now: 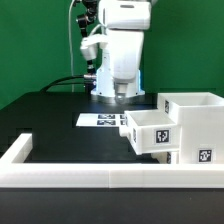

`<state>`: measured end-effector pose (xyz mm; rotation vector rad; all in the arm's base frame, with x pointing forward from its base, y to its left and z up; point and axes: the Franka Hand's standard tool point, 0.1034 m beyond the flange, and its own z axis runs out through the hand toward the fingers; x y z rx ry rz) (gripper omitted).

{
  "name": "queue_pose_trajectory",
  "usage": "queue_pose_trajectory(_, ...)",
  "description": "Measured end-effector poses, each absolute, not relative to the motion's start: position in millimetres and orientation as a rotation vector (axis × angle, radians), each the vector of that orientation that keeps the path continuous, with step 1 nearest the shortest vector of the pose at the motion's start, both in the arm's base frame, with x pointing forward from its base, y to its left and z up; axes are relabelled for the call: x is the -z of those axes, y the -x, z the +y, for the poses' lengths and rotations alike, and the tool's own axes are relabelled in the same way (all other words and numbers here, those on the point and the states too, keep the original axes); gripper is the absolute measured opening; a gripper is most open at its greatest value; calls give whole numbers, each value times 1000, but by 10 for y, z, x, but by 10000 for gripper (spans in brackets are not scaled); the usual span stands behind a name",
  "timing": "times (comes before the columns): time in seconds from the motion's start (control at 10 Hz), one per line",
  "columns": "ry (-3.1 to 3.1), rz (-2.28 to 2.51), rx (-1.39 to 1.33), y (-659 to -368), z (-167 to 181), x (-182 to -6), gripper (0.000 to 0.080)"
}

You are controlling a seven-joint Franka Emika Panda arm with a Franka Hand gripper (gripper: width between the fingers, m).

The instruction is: Assemble drawer

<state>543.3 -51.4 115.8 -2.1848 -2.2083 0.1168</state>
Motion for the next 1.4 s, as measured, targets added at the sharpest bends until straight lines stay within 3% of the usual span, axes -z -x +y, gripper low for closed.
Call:
queue_pose_trajectory(0.3, 2180, -2195, -85, -5448, -604, -1160, 649)
queue_pose_trajectory(0.6, 2070, -2105, 72, -5607, -701, -843, 649)
queue_pose_trajectory(0.8, 2071, -2061, 120, -5750, -721, -752, 649)
queue_pose_trajectory(1.4, 2074, -1966, 198, -5754, -726, -671, 649)
